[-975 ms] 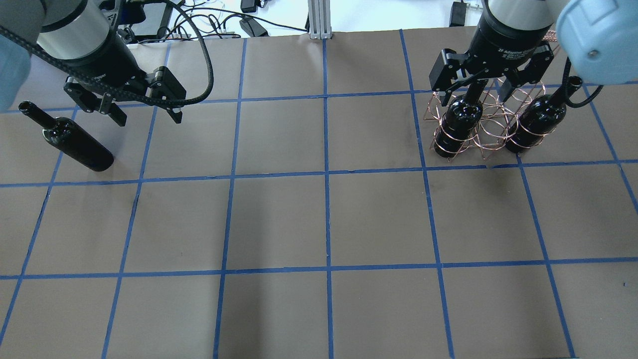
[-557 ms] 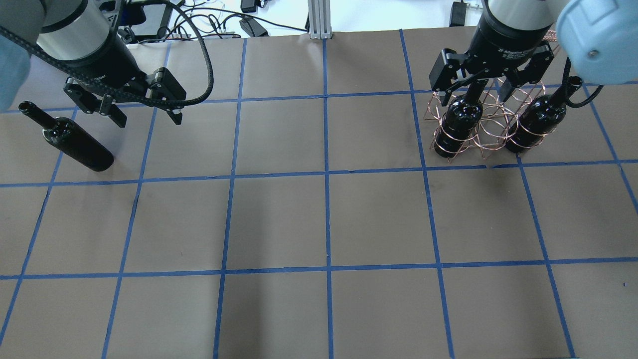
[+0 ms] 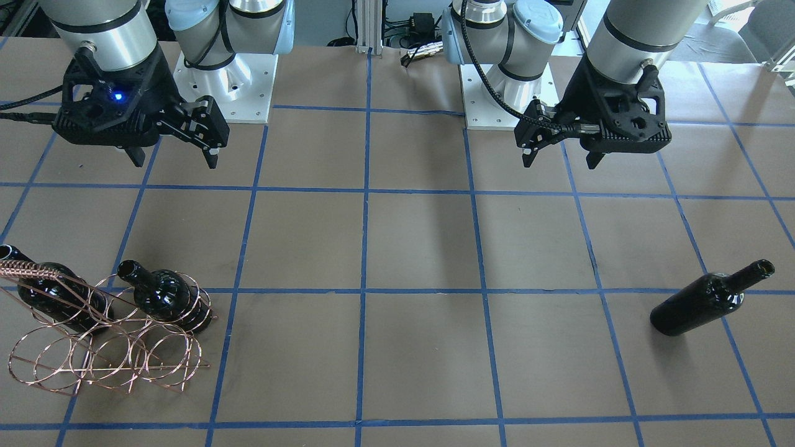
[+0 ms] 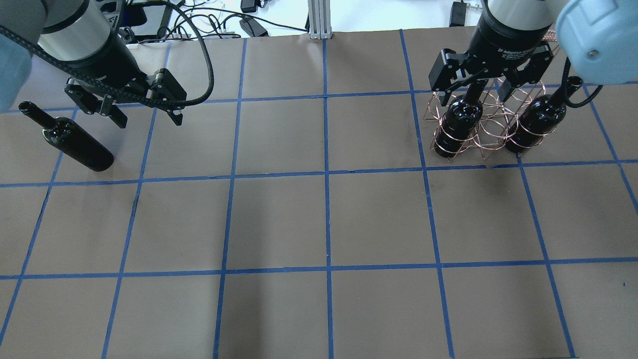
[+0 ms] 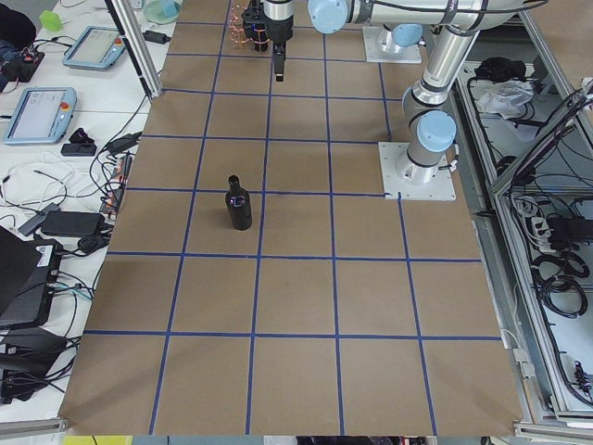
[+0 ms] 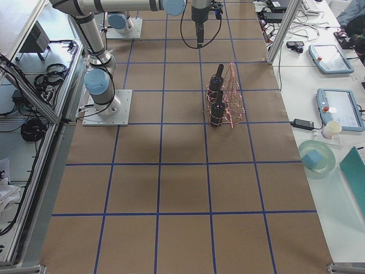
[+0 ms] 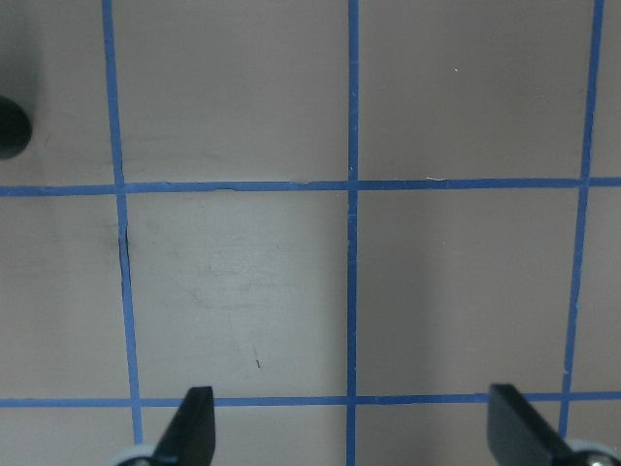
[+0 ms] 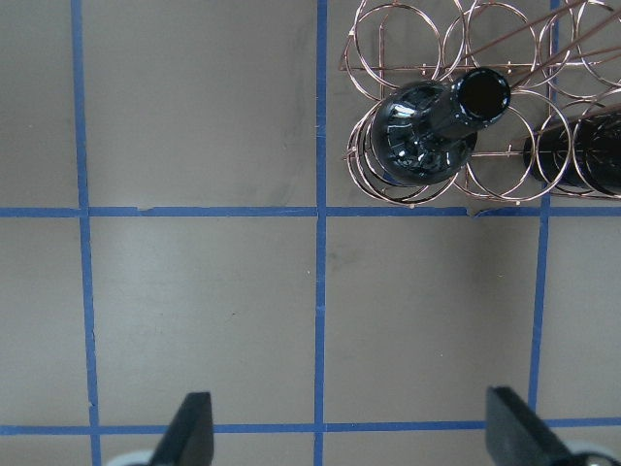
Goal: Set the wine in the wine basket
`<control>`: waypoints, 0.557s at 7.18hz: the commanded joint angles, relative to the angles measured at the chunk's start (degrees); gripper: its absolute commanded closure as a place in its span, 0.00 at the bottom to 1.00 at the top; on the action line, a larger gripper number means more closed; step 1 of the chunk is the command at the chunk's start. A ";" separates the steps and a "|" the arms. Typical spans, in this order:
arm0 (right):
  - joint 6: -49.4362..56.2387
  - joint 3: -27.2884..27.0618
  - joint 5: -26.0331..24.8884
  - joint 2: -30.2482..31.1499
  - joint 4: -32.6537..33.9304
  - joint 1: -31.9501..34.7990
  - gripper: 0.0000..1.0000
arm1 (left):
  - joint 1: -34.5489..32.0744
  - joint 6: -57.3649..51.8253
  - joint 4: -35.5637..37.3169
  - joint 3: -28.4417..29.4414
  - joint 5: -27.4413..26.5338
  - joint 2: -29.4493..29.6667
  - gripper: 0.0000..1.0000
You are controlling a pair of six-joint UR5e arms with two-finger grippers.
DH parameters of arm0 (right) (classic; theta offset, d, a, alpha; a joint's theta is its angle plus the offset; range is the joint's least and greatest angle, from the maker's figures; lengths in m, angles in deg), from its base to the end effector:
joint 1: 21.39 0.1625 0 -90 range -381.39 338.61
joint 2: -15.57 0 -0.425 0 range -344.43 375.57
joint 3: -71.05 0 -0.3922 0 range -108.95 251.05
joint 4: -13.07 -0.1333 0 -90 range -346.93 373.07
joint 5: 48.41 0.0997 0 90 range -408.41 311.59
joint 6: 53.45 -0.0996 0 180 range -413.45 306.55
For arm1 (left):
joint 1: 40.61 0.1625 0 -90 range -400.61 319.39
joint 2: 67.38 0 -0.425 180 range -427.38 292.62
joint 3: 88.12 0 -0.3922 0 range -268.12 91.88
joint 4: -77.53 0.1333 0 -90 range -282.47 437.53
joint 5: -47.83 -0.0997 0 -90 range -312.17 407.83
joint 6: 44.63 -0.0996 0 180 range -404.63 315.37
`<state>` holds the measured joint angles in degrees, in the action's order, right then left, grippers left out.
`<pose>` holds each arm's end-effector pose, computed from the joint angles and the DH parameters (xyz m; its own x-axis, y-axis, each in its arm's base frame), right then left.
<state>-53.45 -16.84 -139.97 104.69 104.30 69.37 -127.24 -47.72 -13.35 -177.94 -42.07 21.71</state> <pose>0.1372 -0.5007 0.5007 -0.9996 -0.0121 0.0272 -0.0133 0.9990 -0.0429 -0.1047 -0.4925 0.4957 -1.0000 -0.0049 0.0015 -0.0049 1.0000 -0.0038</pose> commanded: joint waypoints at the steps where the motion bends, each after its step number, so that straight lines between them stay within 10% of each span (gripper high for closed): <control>1: -0.09 0.00 -0.02 0.00 0.00 -0.06 0.01 | 0.58 -0.25 0.44 0.00 -0.19 0.04 0.00; 4: 0.00 0.00 -0.02 0.00 0.09 0.03 0.01 | 0.76 -0.17 0.36 0.00 -0.02 -0.05 0.00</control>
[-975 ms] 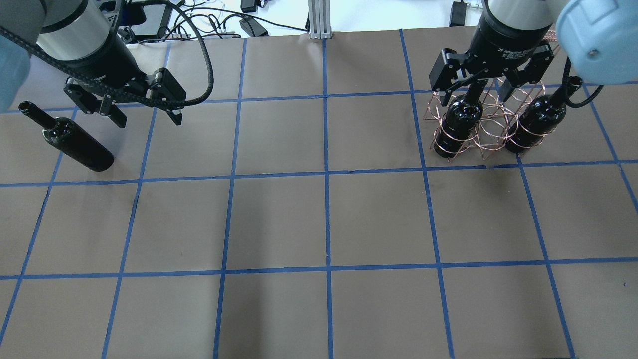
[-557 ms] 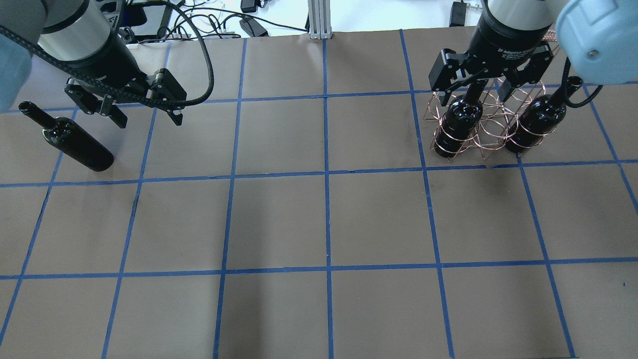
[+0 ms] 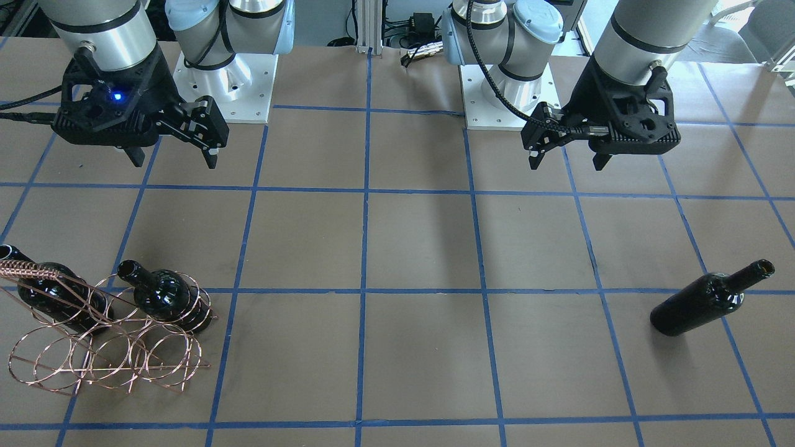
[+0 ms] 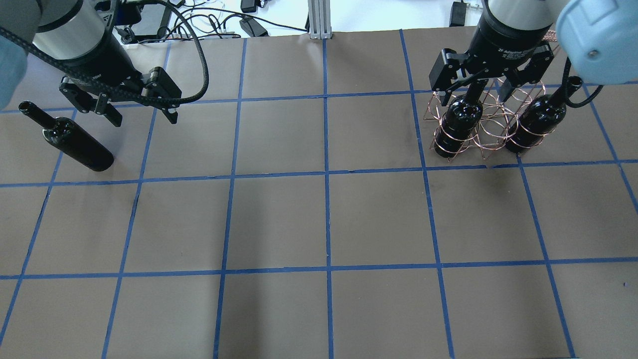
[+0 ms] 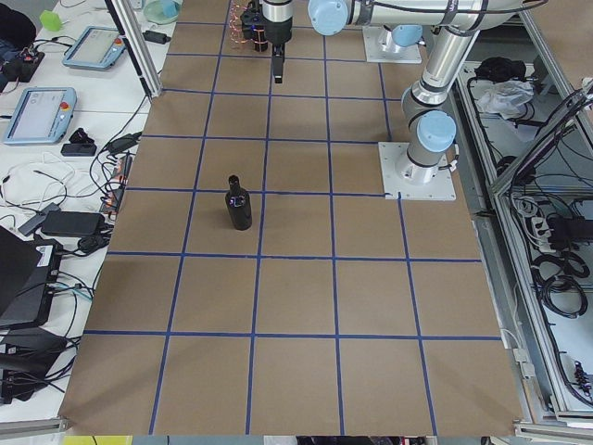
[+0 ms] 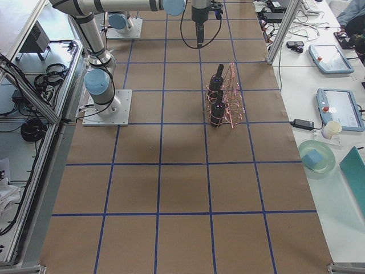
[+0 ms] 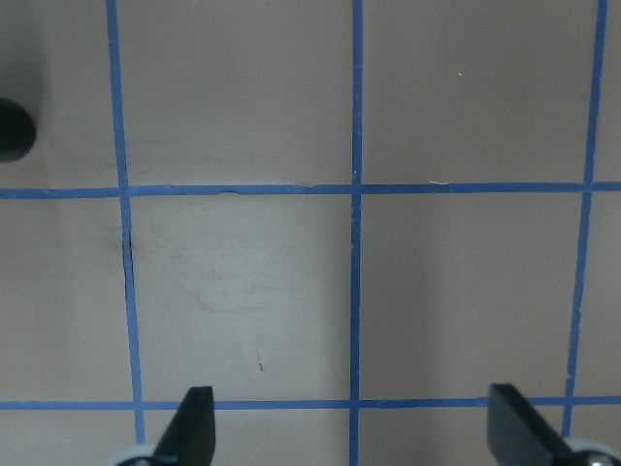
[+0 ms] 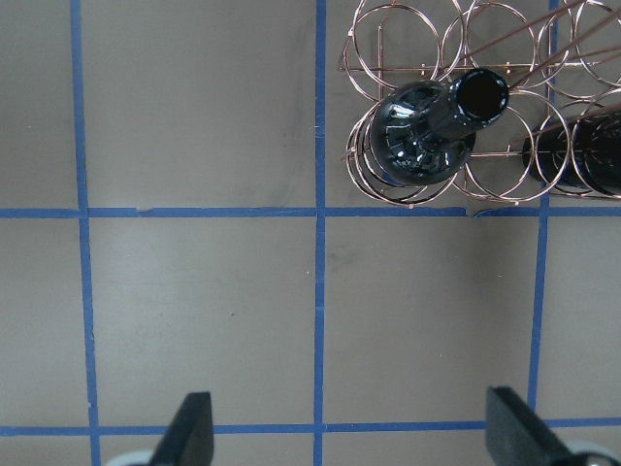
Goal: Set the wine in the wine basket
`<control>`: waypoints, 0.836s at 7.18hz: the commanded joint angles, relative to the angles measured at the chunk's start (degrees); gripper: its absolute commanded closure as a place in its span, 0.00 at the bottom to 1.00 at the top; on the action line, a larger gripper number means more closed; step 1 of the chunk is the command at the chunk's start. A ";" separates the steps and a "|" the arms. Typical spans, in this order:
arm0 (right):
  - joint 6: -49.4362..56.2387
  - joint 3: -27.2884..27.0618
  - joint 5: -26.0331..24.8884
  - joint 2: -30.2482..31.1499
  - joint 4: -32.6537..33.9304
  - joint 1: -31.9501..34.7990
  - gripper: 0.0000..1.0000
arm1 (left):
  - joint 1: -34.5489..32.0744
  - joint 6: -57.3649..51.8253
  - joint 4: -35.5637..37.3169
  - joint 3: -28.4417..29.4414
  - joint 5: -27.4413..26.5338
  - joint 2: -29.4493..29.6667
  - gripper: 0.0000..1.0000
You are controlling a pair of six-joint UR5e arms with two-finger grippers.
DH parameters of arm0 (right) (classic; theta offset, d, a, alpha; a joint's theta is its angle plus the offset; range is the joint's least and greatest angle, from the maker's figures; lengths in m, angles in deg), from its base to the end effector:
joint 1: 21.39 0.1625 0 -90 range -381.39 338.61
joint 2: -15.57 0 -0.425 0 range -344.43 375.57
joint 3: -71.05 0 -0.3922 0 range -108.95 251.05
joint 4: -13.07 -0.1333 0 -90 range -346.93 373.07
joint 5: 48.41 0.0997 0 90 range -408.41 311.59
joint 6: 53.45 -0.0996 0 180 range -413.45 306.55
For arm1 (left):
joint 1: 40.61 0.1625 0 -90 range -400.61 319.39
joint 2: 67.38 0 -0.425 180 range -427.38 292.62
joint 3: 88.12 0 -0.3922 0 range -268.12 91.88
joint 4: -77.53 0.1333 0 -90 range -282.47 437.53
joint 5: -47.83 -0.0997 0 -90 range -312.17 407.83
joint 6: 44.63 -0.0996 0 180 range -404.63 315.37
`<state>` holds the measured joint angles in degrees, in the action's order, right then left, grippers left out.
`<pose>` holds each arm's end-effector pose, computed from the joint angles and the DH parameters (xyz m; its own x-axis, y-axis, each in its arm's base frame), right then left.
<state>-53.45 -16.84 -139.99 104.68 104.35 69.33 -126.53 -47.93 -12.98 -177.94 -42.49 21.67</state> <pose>0.1369 -0.5010 0.5007 -0.9996 -0.0114 0.0275 -0.0126 0.9990 -0.0436 -0.0978 -0.4941 0.4967 -0.9999 -0.0137 -0.0062 -0.0136 0.9999 -0.0105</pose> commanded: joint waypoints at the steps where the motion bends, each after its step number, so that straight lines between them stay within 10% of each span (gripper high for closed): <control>1: -0.17 0.00 0.00 0.00 0.03 0.07 0.01 | 0.04 -0.04 -0.02 0.00 -0.12 -0.02 0.00; 6: -0.08 0.00 0.00 0.00 -0.06 0.07 0.01 | 0.04 0.04 -0.29 0.00 0.23 -0.19 0.00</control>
